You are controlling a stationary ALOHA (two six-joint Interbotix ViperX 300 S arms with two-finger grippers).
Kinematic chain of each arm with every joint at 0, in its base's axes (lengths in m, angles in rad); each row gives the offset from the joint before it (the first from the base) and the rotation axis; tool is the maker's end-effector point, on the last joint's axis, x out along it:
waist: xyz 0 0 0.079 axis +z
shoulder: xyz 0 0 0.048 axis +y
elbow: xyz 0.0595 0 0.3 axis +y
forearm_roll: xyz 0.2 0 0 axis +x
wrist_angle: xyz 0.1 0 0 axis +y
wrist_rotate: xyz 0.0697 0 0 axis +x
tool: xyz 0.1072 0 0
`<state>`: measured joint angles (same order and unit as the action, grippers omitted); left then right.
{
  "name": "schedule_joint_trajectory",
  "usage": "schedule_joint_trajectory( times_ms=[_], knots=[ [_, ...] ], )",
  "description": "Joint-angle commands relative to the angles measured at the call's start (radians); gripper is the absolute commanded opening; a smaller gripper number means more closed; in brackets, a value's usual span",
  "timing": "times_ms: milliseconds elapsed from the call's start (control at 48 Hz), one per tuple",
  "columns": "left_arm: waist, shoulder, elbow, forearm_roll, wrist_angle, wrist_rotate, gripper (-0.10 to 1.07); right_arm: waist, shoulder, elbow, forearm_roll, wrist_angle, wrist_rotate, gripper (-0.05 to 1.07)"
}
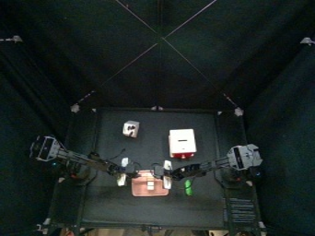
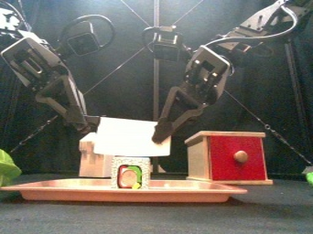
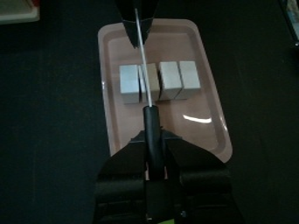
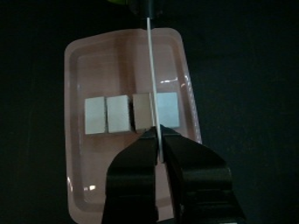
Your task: Cut sushi roll
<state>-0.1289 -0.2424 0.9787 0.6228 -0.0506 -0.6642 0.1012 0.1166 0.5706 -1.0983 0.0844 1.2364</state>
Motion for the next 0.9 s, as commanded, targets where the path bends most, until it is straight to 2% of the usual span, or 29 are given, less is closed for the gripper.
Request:
schedule_joint_trajectory(
  times_ms=[0,875],
  knots=[
    [0.003,-0.002,-0.014,-0.002,-0.012,0.0,0.11,-0.014,-0.023,-0.048,-0.002,-0.003,0.002,0.19],
    [0.012,0.031,-0.012,-0.002,-0.014,0.002,0.11,-0.014,-0.005,-0.048,-0.002,-0.003,0.002,0.19]
  ],
)
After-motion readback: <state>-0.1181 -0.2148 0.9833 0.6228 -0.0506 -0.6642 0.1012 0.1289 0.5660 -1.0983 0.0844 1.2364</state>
